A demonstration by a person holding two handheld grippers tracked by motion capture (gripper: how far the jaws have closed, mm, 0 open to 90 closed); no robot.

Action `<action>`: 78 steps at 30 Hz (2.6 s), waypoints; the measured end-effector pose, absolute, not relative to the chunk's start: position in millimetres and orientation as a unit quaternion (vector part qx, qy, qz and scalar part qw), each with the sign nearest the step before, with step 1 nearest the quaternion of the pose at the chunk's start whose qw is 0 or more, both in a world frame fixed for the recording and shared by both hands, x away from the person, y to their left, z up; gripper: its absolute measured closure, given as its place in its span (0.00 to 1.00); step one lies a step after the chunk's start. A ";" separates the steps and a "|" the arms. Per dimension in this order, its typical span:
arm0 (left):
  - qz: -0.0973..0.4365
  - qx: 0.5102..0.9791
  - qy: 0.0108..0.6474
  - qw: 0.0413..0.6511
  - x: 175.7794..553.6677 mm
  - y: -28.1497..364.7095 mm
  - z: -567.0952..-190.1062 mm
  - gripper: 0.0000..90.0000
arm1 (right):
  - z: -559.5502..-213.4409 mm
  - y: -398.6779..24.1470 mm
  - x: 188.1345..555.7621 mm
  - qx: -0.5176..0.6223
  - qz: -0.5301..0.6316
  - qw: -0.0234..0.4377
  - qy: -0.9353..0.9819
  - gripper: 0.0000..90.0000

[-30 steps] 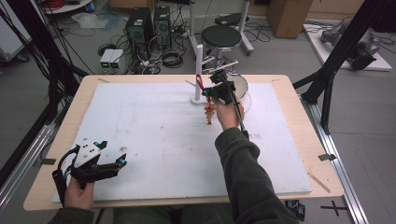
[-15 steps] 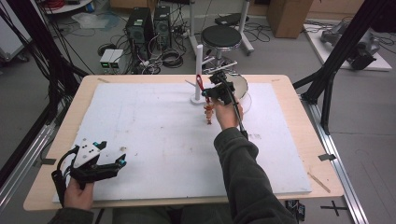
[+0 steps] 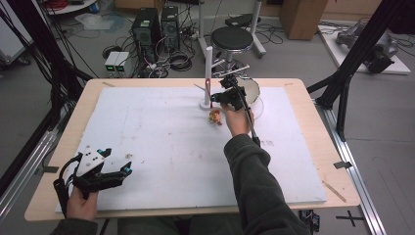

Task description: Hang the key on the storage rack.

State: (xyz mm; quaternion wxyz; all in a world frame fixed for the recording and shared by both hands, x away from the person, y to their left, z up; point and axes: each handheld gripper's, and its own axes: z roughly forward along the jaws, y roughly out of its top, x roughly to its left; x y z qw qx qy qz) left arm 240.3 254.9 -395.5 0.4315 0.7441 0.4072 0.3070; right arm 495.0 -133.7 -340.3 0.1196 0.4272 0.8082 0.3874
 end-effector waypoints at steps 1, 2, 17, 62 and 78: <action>0.307 0.744 0.407 0.431 240.2 254.8 -395.5 0.23 | -339.8 -134.0 494.4 0.427 0.387 0.118 0.809 0.88; 0.307 0.744 0.407 0.431 240.0 254.8 -395.3 0.23 | -339.8 -134.2 494.2 0.426 0.389 0.118 0.808 0.88; 0.308 0.744 0.408 0.430 238.7 254.9 -394.9 0.23 | -343.4 -151.5 482.6 0.401 0.446 0.082 0.796 0.77; 0.305 0.741 0.416 0.430 237.3 257.6 -394.8 0.23 | -355.7 -175.2 433.7 0.354 0.480 0.080 0.799 0.12; 0.304 0.741 0.417 0.429 236.4 258.9 -394.8 0.23 | -361.5 -185.7 418.0 0.355 0.468 0.088 0.804 0.12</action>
